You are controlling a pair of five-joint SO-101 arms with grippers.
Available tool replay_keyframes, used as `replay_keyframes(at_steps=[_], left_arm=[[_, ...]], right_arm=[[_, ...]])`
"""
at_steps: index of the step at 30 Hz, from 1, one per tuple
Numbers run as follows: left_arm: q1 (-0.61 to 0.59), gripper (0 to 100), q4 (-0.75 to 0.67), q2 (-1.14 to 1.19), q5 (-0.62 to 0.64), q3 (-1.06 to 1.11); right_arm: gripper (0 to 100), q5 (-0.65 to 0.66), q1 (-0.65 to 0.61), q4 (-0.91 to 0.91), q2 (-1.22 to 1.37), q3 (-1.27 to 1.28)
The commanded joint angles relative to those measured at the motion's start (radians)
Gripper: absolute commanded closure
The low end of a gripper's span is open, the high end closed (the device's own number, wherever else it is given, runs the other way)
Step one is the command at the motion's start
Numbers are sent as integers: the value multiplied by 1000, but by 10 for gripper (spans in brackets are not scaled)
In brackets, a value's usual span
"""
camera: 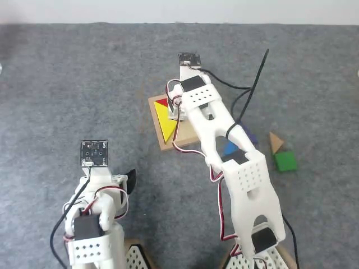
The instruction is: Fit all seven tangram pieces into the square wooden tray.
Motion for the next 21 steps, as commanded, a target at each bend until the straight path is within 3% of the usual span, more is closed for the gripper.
replay_keyframes(at_steps=[1,21], left_arm=[[0,729,5,-21,8,-22],[0,729,5,-21,8,-22]], right_arm=[[688,-15,25,-5,-15,-31],[689,-64,79,7,-48,-31]])
